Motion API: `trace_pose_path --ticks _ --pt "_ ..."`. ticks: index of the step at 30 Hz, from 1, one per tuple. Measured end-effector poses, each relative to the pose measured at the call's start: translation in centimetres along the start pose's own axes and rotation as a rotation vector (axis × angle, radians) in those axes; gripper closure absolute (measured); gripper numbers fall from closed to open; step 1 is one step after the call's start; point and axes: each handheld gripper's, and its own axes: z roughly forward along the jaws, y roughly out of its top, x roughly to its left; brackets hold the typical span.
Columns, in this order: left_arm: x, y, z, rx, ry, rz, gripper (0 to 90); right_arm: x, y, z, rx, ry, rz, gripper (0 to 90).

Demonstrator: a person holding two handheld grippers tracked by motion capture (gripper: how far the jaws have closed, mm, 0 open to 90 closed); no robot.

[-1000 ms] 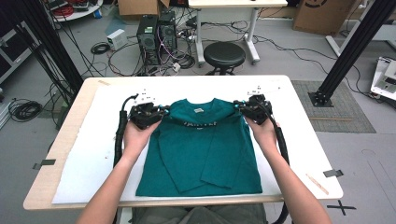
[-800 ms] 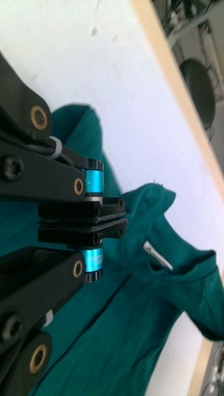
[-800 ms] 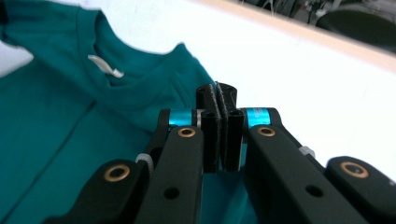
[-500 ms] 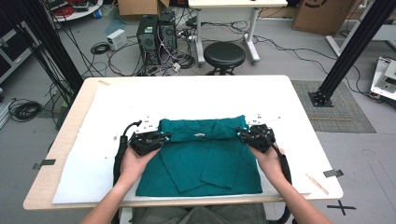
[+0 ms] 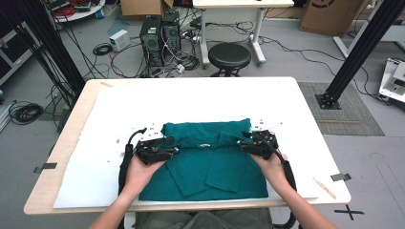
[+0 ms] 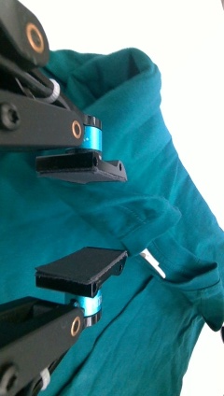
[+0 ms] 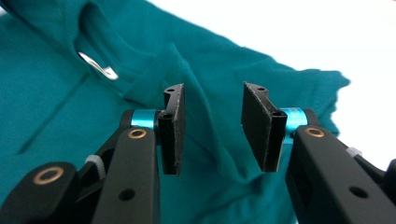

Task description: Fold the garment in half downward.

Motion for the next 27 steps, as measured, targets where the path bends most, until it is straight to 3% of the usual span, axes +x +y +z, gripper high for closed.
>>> trace_pose_path --ticks 1,3,4,5,7,8,11,12,18,20,21,22,24,27 --pt "0.1 0.0 0.2 0.007 0.008 0.006 56.6 -0.1 0.0 0.8 0.024 0.001 -0.013 70.6" --pt "0.2 0.0 0.6 0.015 -0.004 0.000 60.2 -0.2 0.0 1.1 0.041 0.002 -0.015 75.7" --pt "0.2 -0.1 0.7 0.024 -0.011 0.001 70.6 -0.2 0.0 1.2 0.048 0.017 -0.022 87.6" --pt "0.2 -0.1 0.7 0.028 -0.021 0.008 76.7 -0.2 0.0 1.0 0.043 0.024 -0.028 89.5" --pt "0.1 -0.2 0.3 0.017 -0.033 0.009 80.4 0.0 0.0 0.7 0.038 0.027 -0.029 89.8" --pt "0.1 -0.2 0.0 0.011 -0.041 0.013 86.5 0.3 -0.1 -0.2 0.015 0.035 -0.054 89.9" --pt "-0.2 -0.3 -0.9 -0.005 -0.057 0.026 87.6 0.9 -0.3 -1.1 0.007 0.041 -0.058 89.9" --pt "-0.4 -0.4 -1.1 -0.005 -0.061 0.029 87.6 1.2 -0.6 -1.6 -0.003 0.038 -0.082 89.9" --pt "-1.3 -2.1 -2.4 0.031 -0.092 0.047 87.8 2.8 -2.7 -3.8 0.012 0.068 -0.104 89.4" --pt "-1.5 -2.6 -2.6 0.057 -0.092 0.057 84.1 3.3 -3.3 -4.3 0.029 0.077 -0.123 85.1" --pt "-1.4 -2.8 -2.9 0.059 -0.091 0.028 74.7 3.7 -3.9 -4.5 0.039 0.071 -0.135 76.3" --pt "-1.4 -2.8 -2.9 0.059 -0.091 0.028 66.9 3.7 -3.9 -4.5 0.039 0.071 -0.135 76.3" --pt "-1.1 -2.7 -3.4 0.032 -0.111 -0.003 63.3 3.7 -4.1 -5.0 0.035 0.076 -0.142 70.5" --pt "-0.9 -1.9 -4.1 -0.022 -0.089 -0.023 53.4 3.1 -3.7 -5.7 -0.014 0.046 -0.126 65.9"
